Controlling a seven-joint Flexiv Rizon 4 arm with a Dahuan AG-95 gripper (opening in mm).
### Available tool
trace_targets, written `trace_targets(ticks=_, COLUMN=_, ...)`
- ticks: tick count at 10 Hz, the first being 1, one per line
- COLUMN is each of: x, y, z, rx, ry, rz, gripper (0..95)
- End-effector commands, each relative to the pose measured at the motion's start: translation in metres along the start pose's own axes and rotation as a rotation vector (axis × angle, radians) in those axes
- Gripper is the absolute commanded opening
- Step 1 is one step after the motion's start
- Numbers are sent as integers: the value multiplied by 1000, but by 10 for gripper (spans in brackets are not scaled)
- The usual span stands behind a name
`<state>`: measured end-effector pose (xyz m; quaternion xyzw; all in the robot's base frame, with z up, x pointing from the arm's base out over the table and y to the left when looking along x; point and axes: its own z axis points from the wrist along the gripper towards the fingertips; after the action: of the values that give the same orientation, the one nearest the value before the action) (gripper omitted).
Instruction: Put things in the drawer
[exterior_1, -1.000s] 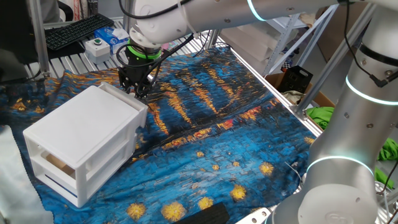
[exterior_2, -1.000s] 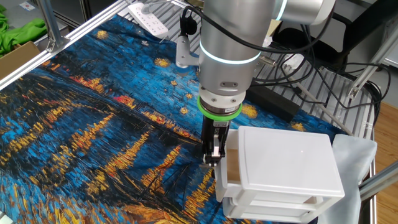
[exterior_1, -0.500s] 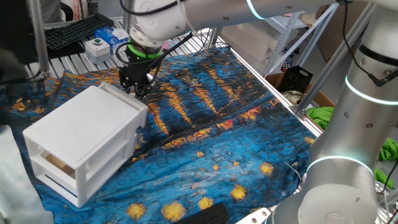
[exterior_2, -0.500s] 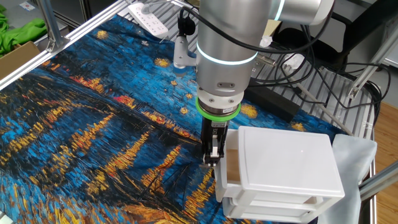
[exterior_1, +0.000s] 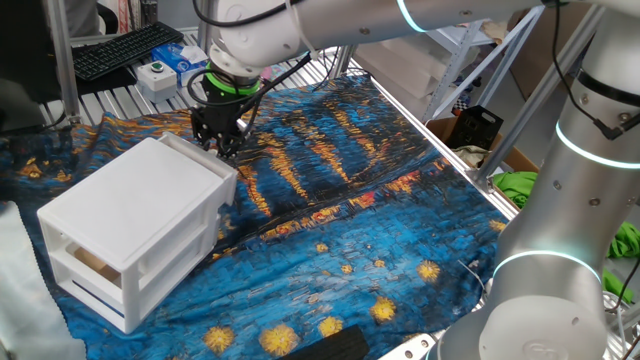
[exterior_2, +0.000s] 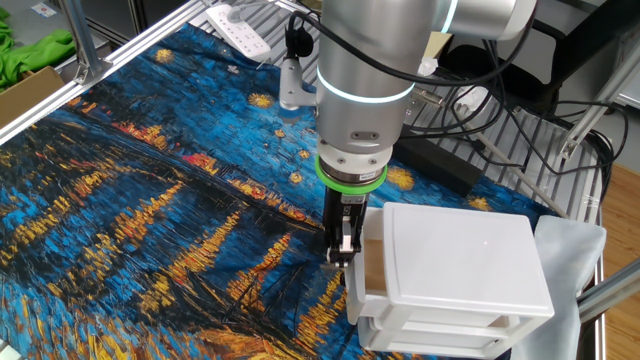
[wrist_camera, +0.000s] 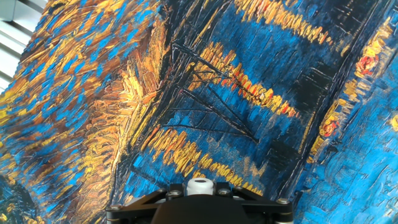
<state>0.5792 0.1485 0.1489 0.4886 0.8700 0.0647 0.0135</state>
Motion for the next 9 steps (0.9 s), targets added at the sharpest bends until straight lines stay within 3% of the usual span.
trace_targets(ticks=1, x=0, y=0, z=0, rx=2, ry=-4, rz=5, gripper=0)
trace_targets(ticks=9, x=0, y=0, z=0, rx=5, ry=-10, rz=10, gripper=0)
